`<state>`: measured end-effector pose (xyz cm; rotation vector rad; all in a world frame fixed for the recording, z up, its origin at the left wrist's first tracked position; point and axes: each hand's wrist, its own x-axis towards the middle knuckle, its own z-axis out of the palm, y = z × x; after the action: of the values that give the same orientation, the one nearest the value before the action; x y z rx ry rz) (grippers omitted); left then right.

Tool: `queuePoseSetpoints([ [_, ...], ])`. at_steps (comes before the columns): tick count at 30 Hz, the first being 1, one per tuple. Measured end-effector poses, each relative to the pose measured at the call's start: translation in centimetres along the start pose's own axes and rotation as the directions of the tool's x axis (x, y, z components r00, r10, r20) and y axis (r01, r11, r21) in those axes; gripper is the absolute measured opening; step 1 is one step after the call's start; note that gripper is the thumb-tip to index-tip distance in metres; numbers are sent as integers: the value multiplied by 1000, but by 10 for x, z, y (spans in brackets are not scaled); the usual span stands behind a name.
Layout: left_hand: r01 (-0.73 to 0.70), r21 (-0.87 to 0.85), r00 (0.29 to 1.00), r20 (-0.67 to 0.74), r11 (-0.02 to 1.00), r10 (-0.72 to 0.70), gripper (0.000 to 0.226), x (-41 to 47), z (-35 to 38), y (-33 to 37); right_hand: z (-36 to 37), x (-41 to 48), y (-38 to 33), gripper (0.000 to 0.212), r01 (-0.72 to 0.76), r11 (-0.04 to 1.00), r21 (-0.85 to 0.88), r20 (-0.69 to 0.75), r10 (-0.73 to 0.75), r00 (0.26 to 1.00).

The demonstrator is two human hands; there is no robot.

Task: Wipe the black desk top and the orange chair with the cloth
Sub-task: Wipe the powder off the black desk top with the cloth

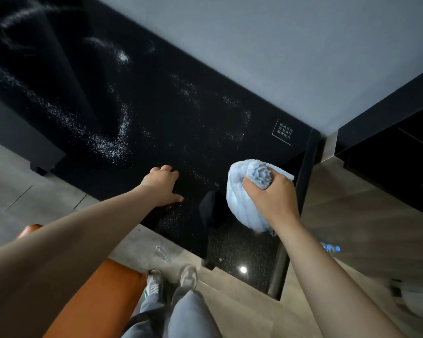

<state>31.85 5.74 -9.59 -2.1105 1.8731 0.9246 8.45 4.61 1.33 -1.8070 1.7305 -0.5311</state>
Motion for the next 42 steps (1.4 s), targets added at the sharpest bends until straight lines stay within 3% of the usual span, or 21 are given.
queuePoseSetpoints([
  [9,3,-21,1000,-28,1000,-4,90,26,-30,3,-11,76,-7,32,-58,998,37,-34,59,998],
  [16,15,-43,1000,-14,999,-16,98,64,-50,12,-6,151,3,14,-74,996,54,14,73,997],
  [23,80,42,997,5,996,-81,116,108,-64,15,-5,231,21,7,-59,998,35,-30,60,998],
  [28,119,69,992,21,990,-121,140,133,-56,15,-2,288,32,14,-42,999,16,-81,43,996],
  [33,129,57,991,39,990,-132,149,144,-51,13,6,341,41,12,21,996,-87,-133,-32,991],
  [37,132,28,989,62,991,-133,149,145,-48,11,13,368,49,16,137,951,-276,-162,-187,969],
  [42,147,37,984,97,988,-150,150,146,-49,14,21,389,55,17,199,912,-359,-126,-259,958],
])
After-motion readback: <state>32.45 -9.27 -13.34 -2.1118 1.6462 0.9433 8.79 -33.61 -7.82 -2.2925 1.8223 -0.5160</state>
